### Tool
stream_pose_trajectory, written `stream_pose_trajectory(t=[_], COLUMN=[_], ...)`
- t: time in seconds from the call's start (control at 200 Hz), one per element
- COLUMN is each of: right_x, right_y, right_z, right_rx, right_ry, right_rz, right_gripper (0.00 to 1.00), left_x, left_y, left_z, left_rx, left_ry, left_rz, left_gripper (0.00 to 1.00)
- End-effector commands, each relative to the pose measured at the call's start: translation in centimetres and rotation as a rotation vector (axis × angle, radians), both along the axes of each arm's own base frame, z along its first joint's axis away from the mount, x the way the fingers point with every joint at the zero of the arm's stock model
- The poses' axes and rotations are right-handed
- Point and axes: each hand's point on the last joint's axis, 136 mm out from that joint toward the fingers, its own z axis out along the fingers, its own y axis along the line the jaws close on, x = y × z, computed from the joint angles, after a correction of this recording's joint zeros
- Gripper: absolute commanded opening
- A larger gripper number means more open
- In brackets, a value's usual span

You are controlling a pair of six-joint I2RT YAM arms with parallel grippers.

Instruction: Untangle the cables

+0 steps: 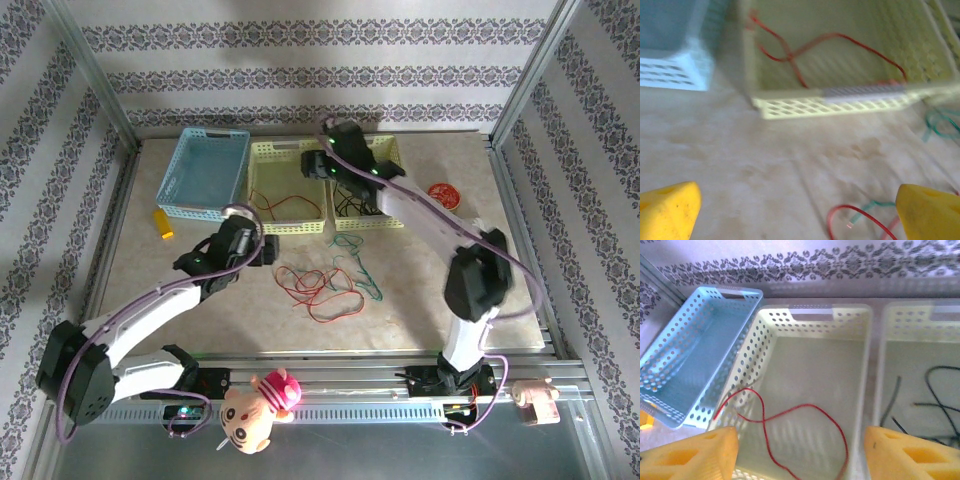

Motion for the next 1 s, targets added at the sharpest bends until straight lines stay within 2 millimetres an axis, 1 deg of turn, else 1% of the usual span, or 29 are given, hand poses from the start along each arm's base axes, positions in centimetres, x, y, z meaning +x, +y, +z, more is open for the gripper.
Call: stream_pose_trajectory(t=[0.0, 0.02, 0.095, 0.13, 0.145, 0.22, 0.3, 0.37, 0.42, 0.48, 0.565, 0.645, 0.67, 0.75, 0.78, 0.81, 0.855, 0.899, 0.964, 0.994], right_x=[-1.3, -1.9, -4.0, -4.9, -5.4, -7.2, -8.6, -9.2, -9.4, -9.5, -9.2, -9.0, -8.9, -8.6, -8.6, -8.5, -8.6, -8.7, -8.8, -9.0], right_y=[-4.9, -5.8, -9.0, -10.1, -10.7, -12.7, -14.2, -14.9, -15.1, -15.2, -15.4, -15.6, -15.7, -16.0, -16.2, -16.3, -16.5, -16.7, -16.9, -16.9], right_z=[-2.5, -3.5, -5.4, -6.1, -6.7, -8.2, -9.4, -9.9, -10.1, -10.0, -9.6, -9.2, -9.1, -8.7, -8.6, -8.5, -8.4, -8.4, -8.4, -8.5], right_rx=[0.038, 0.037, 0.04, 0.043, 0.039, 0.034, 0.022, 0.015, 0.013, 0.009, 0.019, 0.038, 0.044, 0.065, 0.069, 0.071, 0.071, 0.071, 0.068, 0.065], right_ry=[0.013, 0.032, 0.078, 0.094, 0.108, 0.135, 0.158, 0.172, 0.179, 0.177, 0.171, 0.166, 0.165, 0.162, 0.158, 0.155, 0.153, 0.15, 0.149, 0.151], right_rz=[-0.148, -0.164, -0.226, -0.249, -0.26, -0.299, -0.329, -0.339, -0.341, -0.339, -0.344, -0.352, -0.356, -0.37, -0.374, -0.377, -0.383, -0.387, -0.388, -0.39], right_gripper=[0.67, 0.66, 0.66, 0.65, 0.65, 0.65, 0.64, 0.64, 0.64, 0.63, 0.63, 0.62, 0.62, 0.62, 0.62, 0.62, 0.62, 0.62, 0.62, 0.62], left_x=[-1.8, -2.3, -4.3, -5.3, -5.6, -7.5, -8.9, -9.8, -10.0, -9.4, -8.3, -8.1, -8.2, -8.5, -8.5, -8.4, -8.0, -7.4, -6.3, -5.8], left_y=[-6.5, -7.3, -9.8, -10.6, -10.9, -12.1, -12.5, -12.6, -12.3, -11.6, -10.8, -10.9, -11.1, -11.5, -11.6, -11.6, -11.7, -12.0, -12.7, -13.1], left_z=[-1.4, -2.0, -3.9, -4.8, -5.1, -6.1, -6.6, -7.2, -7.8, -8.5, -8.9, -9.2, -9.4, -9.8, -9.8, -9.7, -9.2, -8.0, -5.2, -3.4], left_rx=[-0.038, -0.035, -0.024, -0.013, -0.005, 0.038, 0.057, 0.079, 0.112, 0.173, 0.236, 0.252, 0.251, 0.249, 0.246, 0.25, 0.25, 0.245, 0.21, 0.182], left_ry=[0.071, 0.094, 0.185, 0.224, 0.237, 0.271, 0.3, 0.334, 0.355, 0.354, 0.329, 0.335, 0.345, 0.375, 0.378, 0.373, 0.348, 0.308, 0.214, 0.158], left_rz=[-0.321, -0.355, -0.471, -0.52, -0.538, -0.612, -0.659, -0.692, -0.694, -0.661, -0.612, -0.618, -0.627, -0.65, -0.655, -0.655, -0.648, -0.639, -0.624, -0.62], left_gripper=[0.98, 0.98, 0.97, 0.96, 0.96, 0.96, 0.95, 0.93, 0.92, 0.9, 0.8, 0.72, 0.68, 0.52, 0.42, 0.3, 0.14, 0.0, 0.0, 0.0])
